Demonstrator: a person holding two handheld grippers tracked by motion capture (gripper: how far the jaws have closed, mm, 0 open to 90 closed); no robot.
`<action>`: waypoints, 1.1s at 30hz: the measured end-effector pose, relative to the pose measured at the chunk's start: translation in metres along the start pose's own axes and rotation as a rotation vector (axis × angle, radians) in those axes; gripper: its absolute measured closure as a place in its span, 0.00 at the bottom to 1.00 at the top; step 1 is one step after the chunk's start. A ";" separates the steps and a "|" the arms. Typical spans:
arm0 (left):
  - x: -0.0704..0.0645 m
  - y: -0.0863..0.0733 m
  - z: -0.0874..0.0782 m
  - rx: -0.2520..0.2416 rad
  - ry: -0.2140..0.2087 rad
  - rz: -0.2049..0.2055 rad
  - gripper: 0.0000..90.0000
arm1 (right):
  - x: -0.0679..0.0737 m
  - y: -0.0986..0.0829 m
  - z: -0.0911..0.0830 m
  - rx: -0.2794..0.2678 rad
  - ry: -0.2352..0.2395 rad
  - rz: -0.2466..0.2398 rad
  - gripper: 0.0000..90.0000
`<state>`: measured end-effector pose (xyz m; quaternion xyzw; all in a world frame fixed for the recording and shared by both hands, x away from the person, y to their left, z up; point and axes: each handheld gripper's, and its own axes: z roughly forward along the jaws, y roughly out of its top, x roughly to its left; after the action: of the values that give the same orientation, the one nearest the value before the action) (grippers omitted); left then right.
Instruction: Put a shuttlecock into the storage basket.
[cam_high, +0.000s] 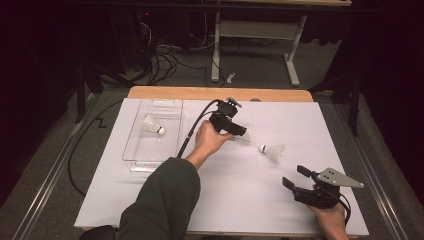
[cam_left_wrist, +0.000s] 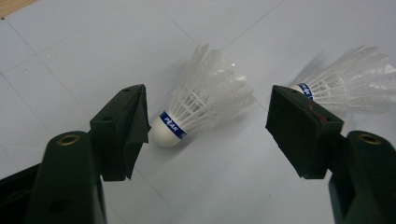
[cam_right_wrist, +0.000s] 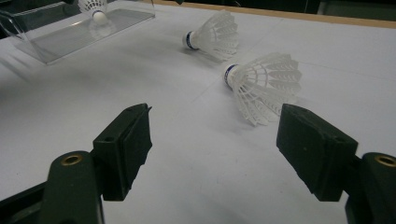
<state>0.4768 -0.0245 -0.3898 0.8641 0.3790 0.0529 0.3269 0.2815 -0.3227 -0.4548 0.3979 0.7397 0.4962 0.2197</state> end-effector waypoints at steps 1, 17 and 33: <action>0.000 0.000 0.001 -0.002 0.000 -0.004 0.34 | 0.000 0.000 0.000 0.000 0.000 0.000 0.30; -0.008 0.015 0.008 0.005 -0.004 -0.001 0.34 | 0.000 0.000 0.000 -0.001 0.002 0.000 0.30; -0.012 0.023 0.019 0.038 0.019 -0.007 0.34 | 0.000 0.000 0.000 0.002 0.005 0.001 0.30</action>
<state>0.4891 -0.0542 -0.3888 0.8682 0.3861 0.0529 0.3071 0.2816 -0.3223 -0.4548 0.3975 0.7405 0.4965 0.2171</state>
